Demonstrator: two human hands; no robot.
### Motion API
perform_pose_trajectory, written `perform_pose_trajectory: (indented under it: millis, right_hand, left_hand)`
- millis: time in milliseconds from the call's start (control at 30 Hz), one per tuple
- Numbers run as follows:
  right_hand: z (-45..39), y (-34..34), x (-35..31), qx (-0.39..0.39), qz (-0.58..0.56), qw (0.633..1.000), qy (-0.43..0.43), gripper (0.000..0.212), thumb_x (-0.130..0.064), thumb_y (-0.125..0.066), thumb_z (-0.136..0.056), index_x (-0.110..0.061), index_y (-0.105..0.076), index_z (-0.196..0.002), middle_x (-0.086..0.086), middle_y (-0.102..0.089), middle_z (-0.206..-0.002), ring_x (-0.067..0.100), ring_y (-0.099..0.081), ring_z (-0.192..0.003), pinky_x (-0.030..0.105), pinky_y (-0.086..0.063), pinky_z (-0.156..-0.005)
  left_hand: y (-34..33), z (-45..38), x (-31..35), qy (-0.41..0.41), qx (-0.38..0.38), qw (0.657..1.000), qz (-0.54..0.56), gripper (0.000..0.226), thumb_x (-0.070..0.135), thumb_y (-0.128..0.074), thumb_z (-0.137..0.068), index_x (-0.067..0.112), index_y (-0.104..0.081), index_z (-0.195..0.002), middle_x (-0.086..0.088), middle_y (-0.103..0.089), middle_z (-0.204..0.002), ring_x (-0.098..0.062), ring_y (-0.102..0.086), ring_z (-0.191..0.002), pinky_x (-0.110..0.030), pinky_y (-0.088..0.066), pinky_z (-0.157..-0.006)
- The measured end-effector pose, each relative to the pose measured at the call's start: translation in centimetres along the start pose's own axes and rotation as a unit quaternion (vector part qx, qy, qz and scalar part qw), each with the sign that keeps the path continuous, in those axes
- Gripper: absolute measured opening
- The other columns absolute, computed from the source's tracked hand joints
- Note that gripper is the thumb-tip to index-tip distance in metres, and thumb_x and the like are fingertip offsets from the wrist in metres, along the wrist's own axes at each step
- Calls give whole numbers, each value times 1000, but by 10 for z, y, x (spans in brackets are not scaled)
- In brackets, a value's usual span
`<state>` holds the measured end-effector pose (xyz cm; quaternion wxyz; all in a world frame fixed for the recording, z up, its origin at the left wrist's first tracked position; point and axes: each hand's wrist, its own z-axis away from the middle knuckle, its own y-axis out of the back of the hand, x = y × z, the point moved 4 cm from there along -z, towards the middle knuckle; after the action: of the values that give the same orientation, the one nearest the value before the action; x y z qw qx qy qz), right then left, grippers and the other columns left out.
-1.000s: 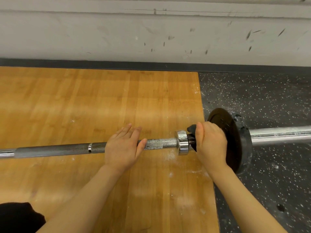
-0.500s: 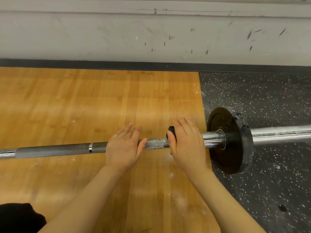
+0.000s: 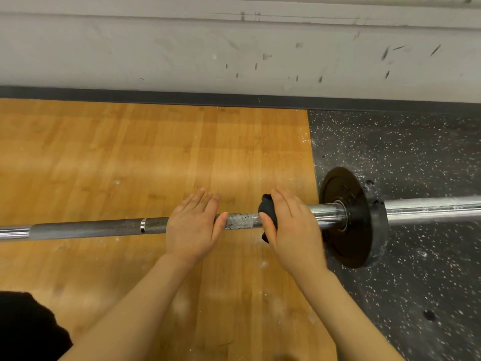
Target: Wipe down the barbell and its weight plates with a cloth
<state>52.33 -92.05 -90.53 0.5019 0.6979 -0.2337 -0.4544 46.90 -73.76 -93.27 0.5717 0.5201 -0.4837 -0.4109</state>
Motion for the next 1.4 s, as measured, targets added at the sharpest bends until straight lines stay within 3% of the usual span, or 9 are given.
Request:
perform_pose_trajectory:
  millis: [133, 233, 467, 600, 700, 900, 1067, 1233, 1400]
  right_hand:
    - [-27, -3, 8, -66, 46, 996, -30, 42, -46, -38, -100, -13, -59, -114, -1, -59, -96, 20, -58, -88, 29, -41, -71]
    - [-34, -4, 10, -104, 52, 992, -43, 42, -50, -34, -100, -15, -58, -101, -5, -51, -84, 16, -53, -74, 30, -42, -59]
    - [-2, 3, 6, -74, -29, 997, -19, 57, -56, -33, -95, -10, -59, -116, 3, -61, -100, 20, -56, -91, 33, -46, -77]
    - [19, 22, 19, 22, -167, 983, -78, 60, -53, -38, -93, -8, -57, -127, 0, -61, -110, 13, -55, -103, 22, -41, -85]
    - [31, 36, 34, 88, -192, 972, -103, 61, -51, -40, -93, -6, -56, -130, 2, -60, -120, 11, -53, -111, 24, -40, -93]
    - [52, 42, 41, 100, -213, 965, -119, 55, -54, -41, -97, -11, -56, -129, -8, -55, -118, 6, -51, -111, 10, -33, -94]
    - [73, 37, 40, 92, -195, 969, -121, 61, -50, -38, -94, -6, -53, -134, 7, -58, -129, 21, -52, -121, 36, -43, -102]
    - [84, 30, 29, 84, -169, 979, -77, 58, -46, -41, -97, -5, -52, -136, 8, -55, -134, 16, -47, -126, 19, -32, -107]
    - [67, 9, -7, 28, -53, 998, 37, 47, -41, -50, -97, -9, -58, -130, 9, -56, -135, 25, -48, -128, 40, -40, -108]
  left_hand:
    - [1, 6, 3, 7, -18, 1000, 1, 71, 49, -8, -102, 9, -60, -131, -10, -67, -121, -25, -52, -129, -40, -39, -106]
    - [-1, 14, 3, 18, -26, 1000, -2, 72, 50, -6, -101, 12, -55, -137, -9, -62, -131, -23, -46, -134, -38, -31, -112]
    - [-1, 34, 8, 28, -50, 998, 3, 69, 50, -10, -101, 11, -55, -136, -12, -59, -134, -25, -44, -136, -38, -24, -114]
    - [2, 49, 12, 25, -79, 996, 10, 77, 53, -3, -101, 9, -55, -136, -12, -57, -135, -26, -44, -136, -37, -22, -115]
    - [8, 55, 11, 14, -79, 997, 7, 78, 54, -2, -100, 8, -55, -136, -12, -59, -134, -27, -45, -135, -36, -19, -114]
    - [19, 40, 10, 34, -59, 998, 6, 79, 54, 1, -97, 11, -46, -143, -10, -47, -146, -25, -33, -142, -36, -13, -117]
    - [2, 32, 10, 63, -87, 994, 20, 83, 56, 9, -90, 18, -34, -150, -3, -36, -154, -16, -20, -147, -31, -7, -118]
    - [-10, 37, 8, 78, -104, 990, 50, 72, 53, 0, -96, 19, -37, -148, -2, -40, -152, -16, -23, -146, -32, -12, -117]
    - [-9, 40, 9, 74, -116, 989, 49, 80, 58, 4, -92, 19, -42, -145, -2, -48, -146, -18, -30, -143, -35, -22, -114]
